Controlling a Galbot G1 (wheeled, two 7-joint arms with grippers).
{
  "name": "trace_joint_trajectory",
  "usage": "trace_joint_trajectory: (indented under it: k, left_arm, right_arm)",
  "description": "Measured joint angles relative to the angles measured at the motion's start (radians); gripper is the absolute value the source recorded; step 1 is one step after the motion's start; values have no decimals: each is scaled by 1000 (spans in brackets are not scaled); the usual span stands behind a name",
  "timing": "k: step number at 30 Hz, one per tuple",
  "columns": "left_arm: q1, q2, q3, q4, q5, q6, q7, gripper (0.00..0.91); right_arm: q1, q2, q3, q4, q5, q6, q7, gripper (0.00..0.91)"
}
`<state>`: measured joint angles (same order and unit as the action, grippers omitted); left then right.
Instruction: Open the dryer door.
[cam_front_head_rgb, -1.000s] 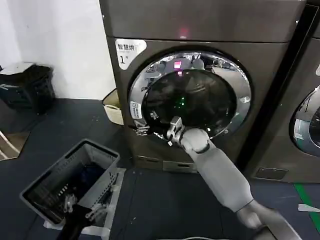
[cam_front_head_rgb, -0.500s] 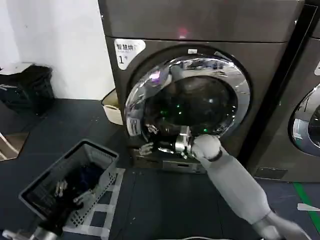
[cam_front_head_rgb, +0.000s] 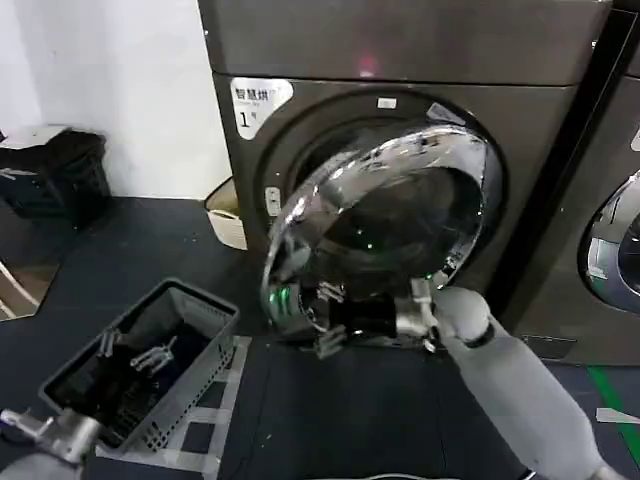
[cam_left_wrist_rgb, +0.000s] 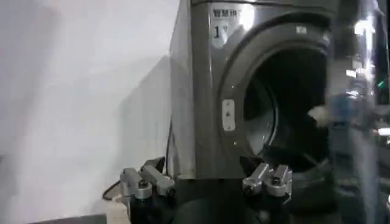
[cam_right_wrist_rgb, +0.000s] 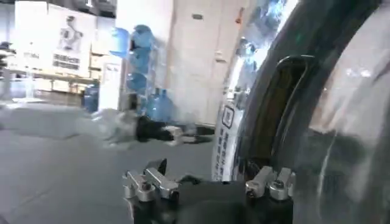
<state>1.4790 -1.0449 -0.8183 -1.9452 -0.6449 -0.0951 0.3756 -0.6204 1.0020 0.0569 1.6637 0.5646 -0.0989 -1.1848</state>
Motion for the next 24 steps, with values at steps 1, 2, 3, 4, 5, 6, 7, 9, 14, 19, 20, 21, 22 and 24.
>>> trace_joint_trajectory:
  k: [1, 2, 3, 4, 5, 6, 7, 9, 14, 19, 20, 21, 22, 24]
  left_arm:
    - [-12, 16, 9, 8, -17, 0, -1, 907]
    - [-25, 34, 19, 18, -28, 2, -1, 907]
    - [-37, 53, 29, 31, -40, 3, 1, 907]
    - [-49, 70, 39, 40, -49, 2, 5, 907]
    - [-62, 91, 52, 51, -55, -1, 10, 907]
    - [-75, 110, 64, 64, -62, -7, 14, 907]
    - [-88, 129, 80, 78, -75, -11, 21, 907]
    - [-116, 165, 112, 101, -99, -19, 28, 907]
    - [-189, 237, 209, 118, -118, -47, 49, 907]
    - [-245, 290, 328, 104, -123, -85, 90, 907]
    - [-256, 298, 354, 99, -130, -87, 94, 907]
    - [-266, 302, 379, 96, -135, -91, 94, 907]
    - [-278, 303, 405, 93, -145, -91, 93, 907]
    - [-303, 306, 450, 92, -151, -87, 91, 907]
  right_arm:
    - [-13, -9, 11, 6, 8, -1, -26, 907]
    - [-27, -18, 24, 10, 16, -1, -56, 907]
    - [-42, -26, 37, 12, 21, 1, -86, 907]
    - [-55, -33, 47, 13, 23, 3, -109, 907]
    - [-68, -38, 56, 13, 23, 6, -135, 907]
    - [-80, -42, 65, 13, 24, 9, -155, 907]
    - [-90, -46, 73, 16, 27, 12, -171, 907]
    - [-113, -57, 92, 25, 27, 27, -187, 907]
    - [-169, -86, 134, 56, 54, 47, -218, 907]
    - [-221, -117, 190, 89, 66, 63, -246, 907]
    - [-233, -124, 204, 95, 69, 66, -247, 907]
    - [-245, -129, 218, 101, 73, 70, -247, 907]
    - [-260, -135, 233, 108, 79, 72, -247, 907]
    - [-288, -144, 265, 115, 89, 78, -247, 907]
